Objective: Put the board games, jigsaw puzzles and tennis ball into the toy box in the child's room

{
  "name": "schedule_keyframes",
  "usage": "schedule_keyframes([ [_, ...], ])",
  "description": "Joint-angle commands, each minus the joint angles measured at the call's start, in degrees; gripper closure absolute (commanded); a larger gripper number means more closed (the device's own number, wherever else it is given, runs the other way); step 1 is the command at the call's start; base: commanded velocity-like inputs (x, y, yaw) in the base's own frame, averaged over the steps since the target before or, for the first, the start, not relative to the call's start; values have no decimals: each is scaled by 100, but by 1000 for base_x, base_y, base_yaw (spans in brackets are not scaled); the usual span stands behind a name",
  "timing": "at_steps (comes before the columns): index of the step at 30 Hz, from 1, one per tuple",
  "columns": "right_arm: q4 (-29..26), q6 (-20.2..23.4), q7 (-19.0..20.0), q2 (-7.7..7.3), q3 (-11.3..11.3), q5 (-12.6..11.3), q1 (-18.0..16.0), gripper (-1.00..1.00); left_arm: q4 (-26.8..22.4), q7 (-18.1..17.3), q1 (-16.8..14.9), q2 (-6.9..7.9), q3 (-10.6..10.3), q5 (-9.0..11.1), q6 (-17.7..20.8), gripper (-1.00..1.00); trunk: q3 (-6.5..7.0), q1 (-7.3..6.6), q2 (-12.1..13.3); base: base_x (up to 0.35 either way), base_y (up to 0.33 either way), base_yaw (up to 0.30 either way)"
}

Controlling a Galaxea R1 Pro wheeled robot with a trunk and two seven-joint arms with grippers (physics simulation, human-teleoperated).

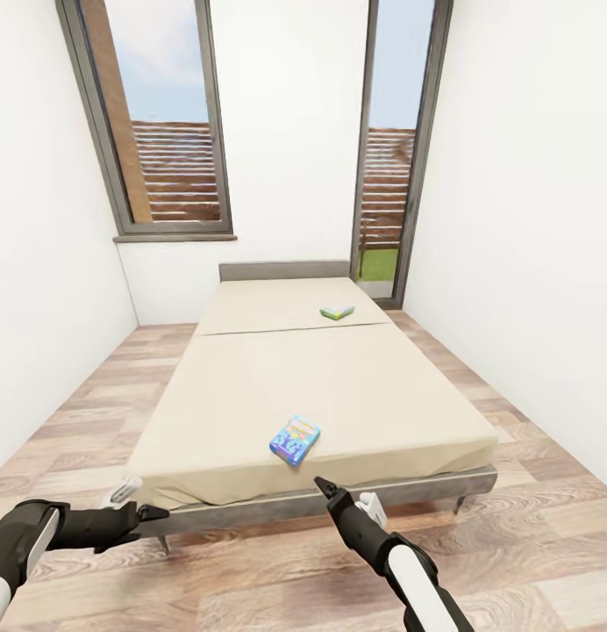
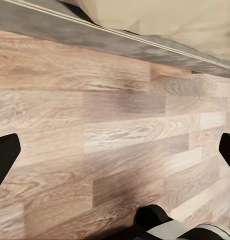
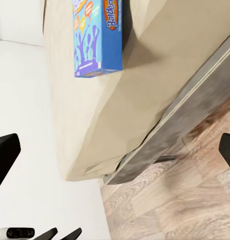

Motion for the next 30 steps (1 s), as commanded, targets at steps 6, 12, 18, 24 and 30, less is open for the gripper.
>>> schedule_keyframes([
  [6, 92, 11, 223, 8, -6, -29, 0, -100, -2, -162, -4, -4, 30, -62, 34, -100, -6, -1, -2, 7, 23, 0],
  [12, 389, 6, 370, 37, -26, -32, -1, -100, -2, -183, -4, -3, 30, -67, 38, -100, -6, -1, -2, 1, 70, 0],
  [18, 472, 8, 393, 84, -130, -56, -2, -100, -2, -193, 1, -1, 27, -68, 38, -100, -6, -1, -2, 0, 15, 0],
  [24, 492, 15, 402, 126, -423, -455, -3, -100, 8, -195, 4, -16, 9, -78, 39, -100, -6, -1, -2, 0, 3, 0],
  [30, 546, -5, 403, 131, -539, -966, -4, -100, 13, -189, 4, -20, 2, -83, 39, -100, -6, -1, -2, 0, 0, 0],
])
